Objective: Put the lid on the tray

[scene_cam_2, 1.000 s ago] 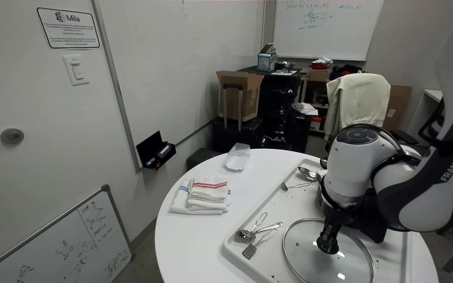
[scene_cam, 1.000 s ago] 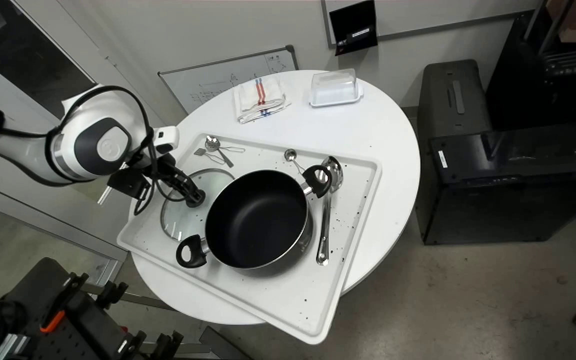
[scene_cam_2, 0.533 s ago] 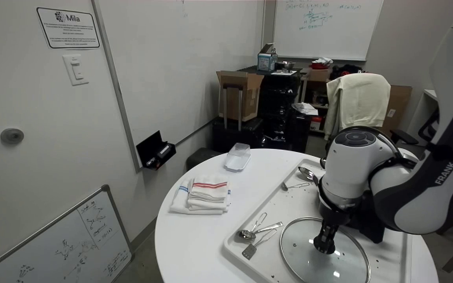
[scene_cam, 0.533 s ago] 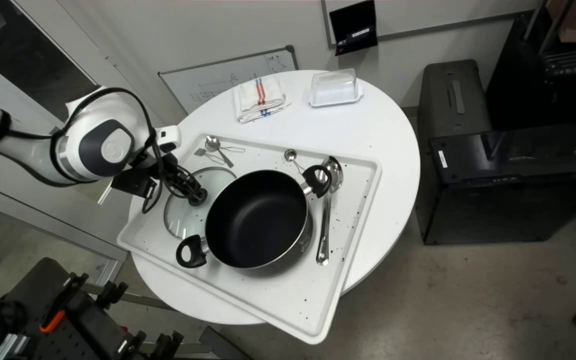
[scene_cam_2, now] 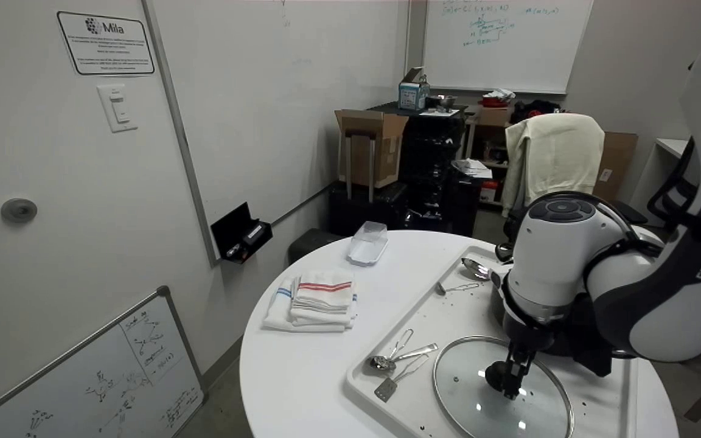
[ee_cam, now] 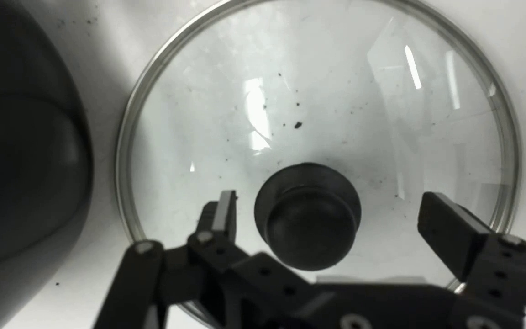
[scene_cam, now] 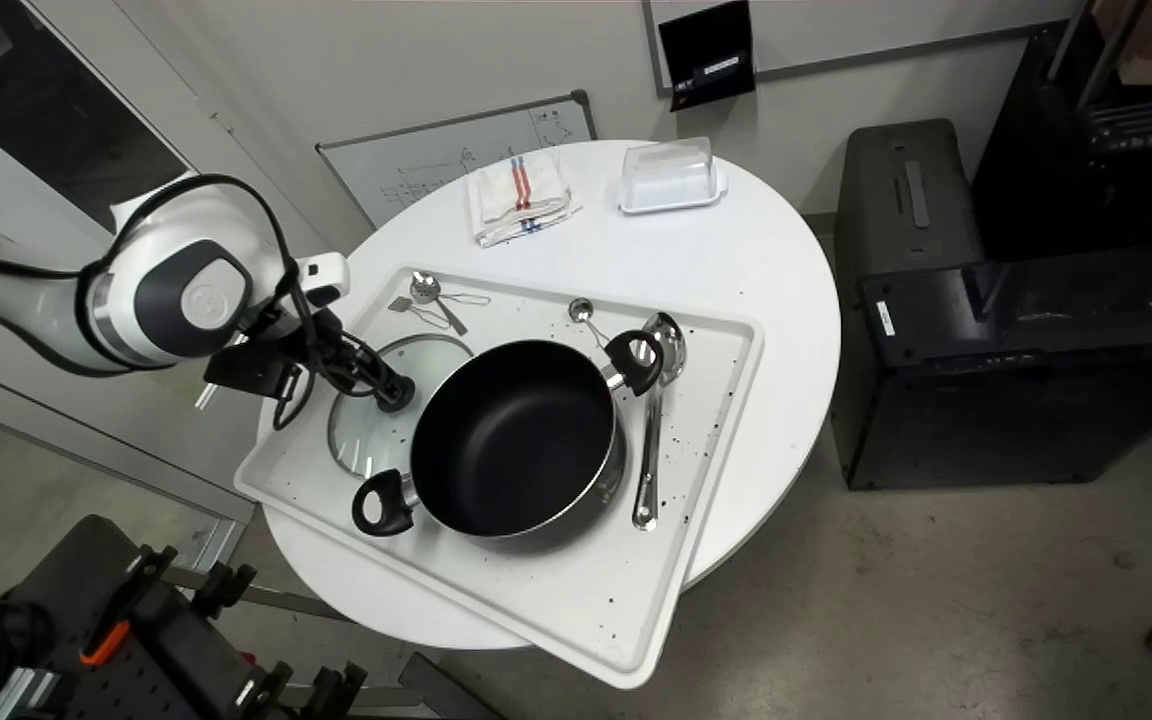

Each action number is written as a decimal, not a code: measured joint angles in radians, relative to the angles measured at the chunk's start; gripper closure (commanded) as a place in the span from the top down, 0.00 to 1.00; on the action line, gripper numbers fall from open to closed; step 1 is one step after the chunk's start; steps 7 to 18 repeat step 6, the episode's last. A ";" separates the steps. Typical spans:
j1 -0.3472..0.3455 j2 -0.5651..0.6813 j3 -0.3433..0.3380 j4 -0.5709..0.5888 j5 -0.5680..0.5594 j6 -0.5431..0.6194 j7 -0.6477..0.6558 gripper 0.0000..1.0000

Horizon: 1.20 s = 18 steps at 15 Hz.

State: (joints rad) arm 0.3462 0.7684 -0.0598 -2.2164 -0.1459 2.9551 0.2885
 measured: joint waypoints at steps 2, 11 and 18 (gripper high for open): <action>-0.003 -0.049 0.003 -0.051 0.000 -0.002 -0.015 1.00; -0.015 -0.190 0.009 -0.174 0.000 -0.015 -0.051 1.00; -0.015 -0.190 0.009 -0.174 0.000 -0.015 -0.051 1.00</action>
